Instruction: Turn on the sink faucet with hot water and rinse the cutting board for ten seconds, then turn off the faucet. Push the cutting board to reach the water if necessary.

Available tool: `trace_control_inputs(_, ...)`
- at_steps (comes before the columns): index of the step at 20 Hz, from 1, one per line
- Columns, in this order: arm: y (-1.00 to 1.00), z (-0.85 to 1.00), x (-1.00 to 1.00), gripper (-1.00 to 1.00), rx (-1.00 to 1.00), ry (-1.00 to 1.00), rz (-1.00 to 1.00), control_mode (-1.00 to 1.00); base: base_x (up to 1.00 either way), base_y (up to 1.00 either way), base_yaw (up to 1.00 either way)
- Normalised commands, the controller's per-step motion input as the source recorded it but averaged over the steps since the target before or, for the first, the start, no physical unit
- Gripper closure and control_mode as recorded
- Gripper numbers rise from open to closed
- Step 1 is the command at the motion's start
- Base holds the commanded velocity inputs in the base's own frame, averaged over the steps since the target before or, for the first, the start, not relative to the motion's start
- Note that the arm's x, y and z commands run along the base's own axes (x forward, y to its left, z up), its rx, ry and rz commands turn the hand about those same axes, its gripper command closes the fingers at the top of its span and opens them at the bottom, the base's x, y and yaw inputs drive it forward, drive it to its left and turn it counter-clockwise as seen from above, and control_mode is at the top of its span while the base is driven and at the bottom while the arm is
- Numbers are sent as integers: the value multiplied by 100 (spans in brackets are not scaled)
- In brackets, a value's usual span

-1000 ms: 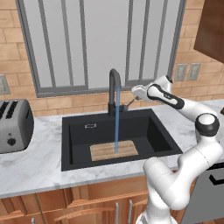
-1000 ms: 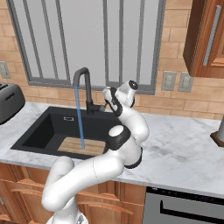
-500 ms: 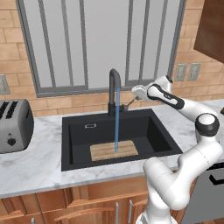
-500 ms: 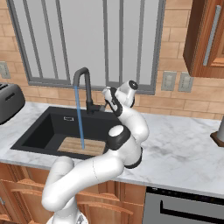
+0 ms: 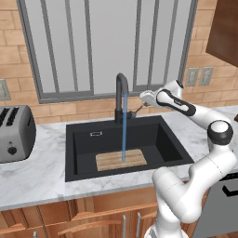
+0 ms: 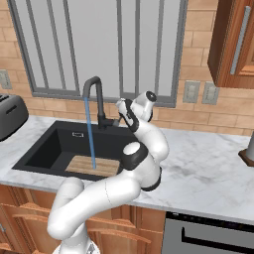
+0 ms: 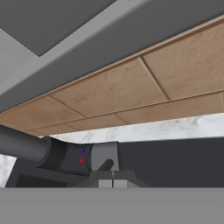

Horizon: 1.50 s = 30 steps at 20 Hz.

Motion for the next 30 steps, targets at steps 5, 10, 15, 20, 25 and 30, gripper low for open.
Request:
trace_control_inputs(5,0,0,0,100,0,0,0,-100,0,0,0)
trace_control_inputs(10,0,0,0,100,0,0,0,-100,0,0,0)
trace_control_inputs(15,0,0,0,100,0,0,0,-100,0,0,0)
trace_control_inputs(20,0,-7,0,100,0,0,0,-100,0,0,0)
trace_control_inputs(25,0,-14,0,100,0,0,0,-100,0,0,0)
trace_control_inputs(30,0,-22,0,100,0,0,0,-100,0,0,0)
